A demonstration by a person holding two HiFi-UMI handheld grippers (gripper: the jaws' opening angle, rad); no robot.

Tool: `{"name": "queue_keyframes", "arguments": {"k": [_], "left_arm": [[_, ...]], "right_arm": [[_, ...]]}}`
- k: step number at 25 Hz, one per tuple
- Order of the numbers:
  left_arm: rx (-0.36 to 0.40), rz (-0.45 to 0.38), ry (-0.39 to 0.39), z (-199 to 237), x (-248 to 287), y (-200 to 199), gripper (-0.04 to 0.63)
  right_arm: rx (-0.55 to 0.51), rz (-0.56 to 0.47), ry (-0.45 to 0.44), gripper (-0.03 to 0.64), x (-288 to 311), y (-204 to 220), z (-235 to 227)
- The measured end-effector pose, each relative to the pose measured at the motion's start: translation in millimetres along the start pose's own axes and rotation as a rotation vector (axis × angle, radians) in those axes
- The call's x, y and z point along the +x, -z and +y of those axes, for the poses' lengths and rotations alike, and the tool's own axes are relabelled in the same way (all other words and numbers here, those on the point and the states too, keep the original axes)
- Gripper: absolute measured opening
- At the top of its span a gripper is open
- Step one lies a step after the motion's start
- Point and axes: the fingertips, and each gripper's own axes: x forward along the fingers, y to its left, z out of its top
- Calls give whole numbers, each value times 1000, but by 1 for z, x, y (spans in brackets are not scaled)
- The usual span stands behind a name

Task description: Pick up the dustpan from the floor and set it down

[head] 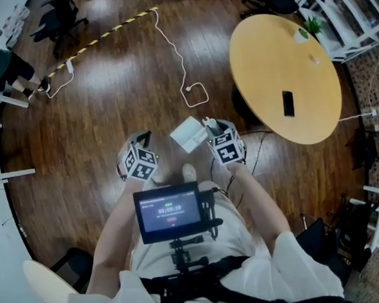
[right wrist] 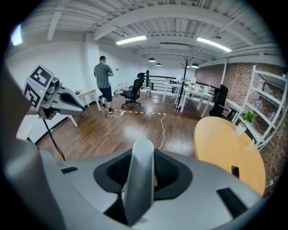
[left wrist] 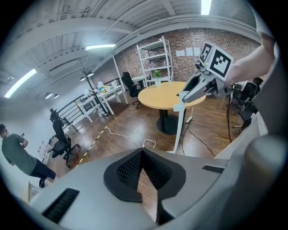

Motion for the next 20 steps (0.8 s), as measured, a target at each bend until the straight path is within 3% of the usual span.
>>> {"name": "queue_keyframes", "arguments": {"k": [20], "left_arm": [[-1,71,9,9,19,4,-6]], "right_arm": [[42,22,-7,146,63,30,-20]]}}
